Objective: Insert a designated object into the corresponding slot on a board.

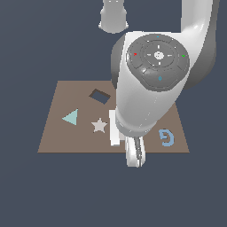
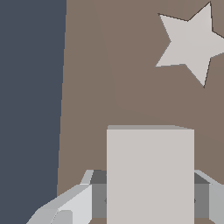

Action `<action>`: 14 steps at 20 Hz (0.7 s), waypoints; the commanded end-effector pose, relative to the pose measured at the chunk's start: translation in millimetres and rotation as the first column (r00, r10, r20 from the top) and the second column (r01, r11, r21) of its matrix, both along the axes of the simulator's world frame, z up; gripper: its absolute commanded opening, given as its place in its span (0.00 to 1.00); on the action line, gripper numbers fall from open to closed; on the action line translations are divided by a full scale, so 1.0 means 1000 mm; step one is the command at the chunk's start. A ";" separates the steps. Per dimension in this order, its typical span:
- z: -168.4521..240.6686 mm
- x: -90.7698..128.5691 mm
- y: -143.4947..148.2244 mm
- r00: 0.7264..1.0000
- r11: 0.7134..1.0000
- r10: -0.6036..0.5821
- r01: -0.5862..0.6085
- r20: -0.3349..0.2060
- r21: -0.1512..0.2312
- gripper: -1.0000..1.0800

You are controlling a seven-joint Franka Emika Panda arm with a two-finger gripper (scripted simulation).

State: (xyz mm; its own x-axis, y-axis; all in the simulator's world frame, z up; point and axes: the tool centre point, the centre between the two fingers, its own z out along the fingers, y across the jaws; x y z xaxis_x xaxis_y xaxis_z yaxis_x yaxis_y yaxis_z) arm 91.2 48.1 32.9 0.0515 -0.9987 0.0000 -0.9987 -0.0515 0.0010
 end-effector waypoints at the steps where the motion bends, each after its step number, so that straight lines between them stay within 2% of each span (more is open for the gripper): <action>1: 0.000 -0.001 -0.001 1.000 1.000 -0.004 0.004 0.000 0.000 0.00; 8: 0.001 -0.011 -0.013 0.999 0.999 -0.050 0.050 0.000 0.000 0.00; 14: 0.002 -0.030 -0.032 0.991 0.991 -0.132 0.132 0.000 0.000 0.00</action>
State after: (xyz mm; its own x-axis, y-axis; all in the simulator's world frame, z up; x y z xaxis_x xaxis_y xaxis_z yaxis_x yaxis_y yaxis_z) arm 66.5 21.9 33.8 -0.0571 -0.9984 0.0001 -0.9984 0.0571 0.0018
